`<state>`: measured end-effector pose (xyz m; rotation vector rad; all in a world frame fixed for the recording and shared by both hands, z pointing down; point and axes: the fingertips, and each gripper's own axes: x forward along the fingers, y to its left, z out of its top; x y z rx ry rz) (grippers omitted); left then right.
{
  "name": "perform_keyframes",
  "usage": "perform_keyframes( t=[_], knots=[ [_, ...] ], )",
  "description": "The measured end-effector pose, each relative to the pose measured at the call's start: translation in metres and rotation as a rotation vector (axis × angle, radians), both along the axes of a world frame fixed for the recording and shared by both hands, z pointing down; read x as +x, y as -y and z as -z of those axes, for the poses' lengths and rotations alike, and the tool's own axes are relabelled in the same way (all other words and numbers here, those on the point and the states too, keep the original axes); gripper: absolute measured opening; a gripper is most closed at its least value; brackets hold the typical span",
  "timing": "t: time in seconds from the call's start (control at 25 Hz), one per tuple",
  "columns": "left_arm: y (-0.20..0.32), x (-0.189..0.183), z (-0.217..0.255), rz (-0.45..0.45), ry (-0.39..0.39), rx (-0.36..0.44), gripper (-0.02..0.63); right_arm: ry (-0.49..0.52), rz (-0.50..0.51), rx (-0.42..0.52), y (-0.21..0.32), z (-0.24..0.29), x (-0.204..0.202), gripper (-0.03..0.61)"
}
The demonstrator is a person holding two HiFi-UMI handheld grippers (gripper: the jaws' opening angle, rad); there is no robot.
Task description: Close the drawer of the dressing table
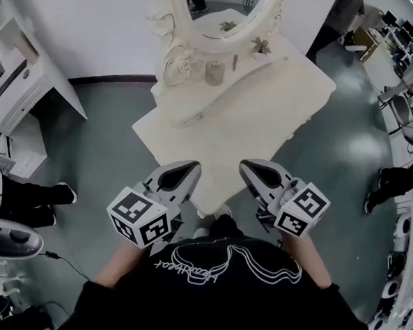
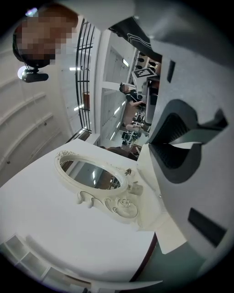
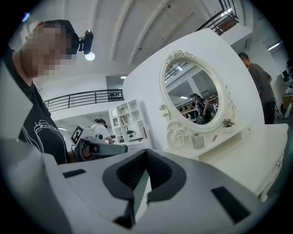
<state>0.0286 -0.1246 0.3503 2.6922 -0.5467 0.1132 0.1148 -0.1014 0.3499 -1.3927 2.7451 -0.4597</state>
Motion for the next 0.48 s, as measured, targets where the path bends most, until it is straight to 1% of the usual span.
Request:
perform_keyframes(
  t=[0.48],
  knots=[
    [0.0045,0.0078,-0.0082,0.008,0.016,-0.012,0.004,0.001,0.012,-0.022,0.0036,-0.0102,0.0055,0.003]
  ],
)
